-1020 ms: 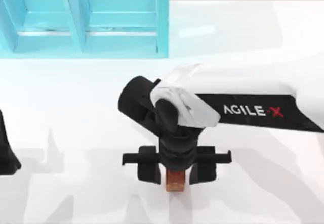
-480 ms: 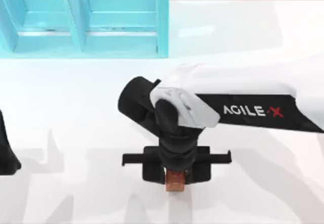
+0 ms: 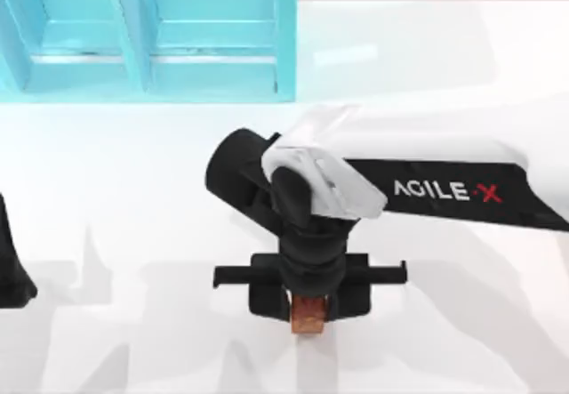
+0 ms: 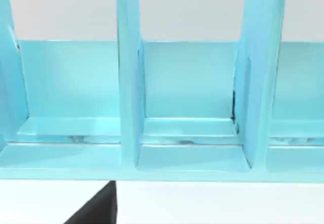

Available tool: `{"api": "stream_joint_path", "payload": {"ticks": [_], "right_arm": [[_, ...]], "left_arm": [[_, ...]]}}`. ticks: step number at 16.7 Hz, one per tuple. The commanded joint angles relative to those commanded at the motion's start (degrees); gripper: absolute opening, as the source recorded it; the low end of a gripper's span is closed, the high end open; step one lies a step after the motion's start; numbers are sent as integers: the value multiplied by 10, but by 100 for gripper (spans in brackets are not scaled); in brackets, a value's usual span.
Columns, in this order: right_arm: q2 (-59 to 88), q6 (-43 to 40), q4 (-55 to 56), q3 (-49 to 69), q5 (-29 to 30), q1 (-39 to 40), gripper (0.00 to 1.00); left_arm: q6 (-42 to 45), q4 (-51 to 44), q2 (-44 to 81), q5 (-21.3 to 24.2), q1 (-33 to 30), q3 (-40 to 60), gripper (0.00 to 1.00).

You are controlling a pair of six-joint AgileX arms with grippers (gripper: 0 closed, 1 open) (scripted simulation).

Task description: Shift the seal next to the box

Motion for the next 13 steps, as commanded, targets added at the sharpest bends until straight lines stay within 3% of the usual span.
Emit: {"api": "stream_joint_path", "payload": {"ticks": [6, 13], "right_arm": [[-29, -1, -78, 50, 0, -1, 0], [-25, -21, -92, 63, -1, -20, 0]], "left_arm": [[0, 0, 0, 0, 0, 0, 100], [0, 0, 0, 0, 0, 0, 100]]}}
